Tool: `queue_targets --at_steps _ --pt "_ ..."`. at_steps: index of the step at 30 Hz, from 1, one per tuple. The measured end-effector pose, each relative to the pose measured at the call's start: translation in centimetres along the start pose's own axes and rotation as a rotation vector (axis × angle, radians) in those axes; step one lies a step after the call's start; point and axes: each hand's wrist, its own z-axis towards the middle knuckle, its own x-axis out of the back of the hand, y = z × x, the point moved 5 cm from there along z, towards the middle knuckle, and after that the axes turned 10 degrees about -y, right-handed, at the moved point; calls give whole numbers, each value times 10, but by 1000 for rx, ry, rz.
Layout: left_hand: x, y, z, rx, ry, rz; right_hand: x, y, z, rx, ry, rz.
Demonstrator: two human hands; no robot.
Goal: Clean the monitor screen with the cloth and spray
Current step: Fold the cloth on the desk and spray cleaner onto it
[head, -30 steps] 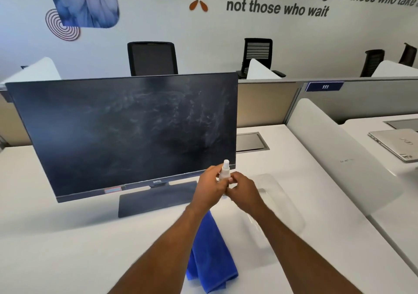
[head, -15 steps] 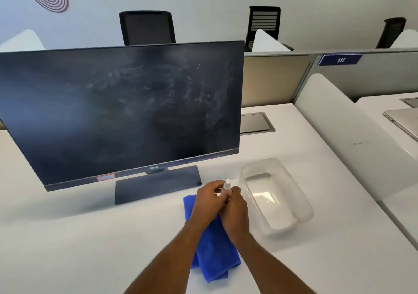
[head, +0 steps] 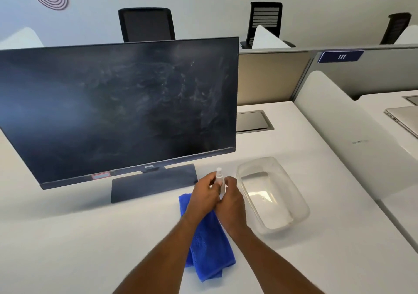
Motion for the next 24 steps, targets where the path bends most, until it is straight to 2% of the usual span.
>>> queue_targets --at_steps 7,19,24 --pt "15 28 0 -10 -35 -245 25 -30 13 297 29 86" --pt "21 31 -8 -5 3 -254 22 -36 18 310 15 97" --pt "23 29 -12 0 90 -267 17 -29 16 278 30 63"
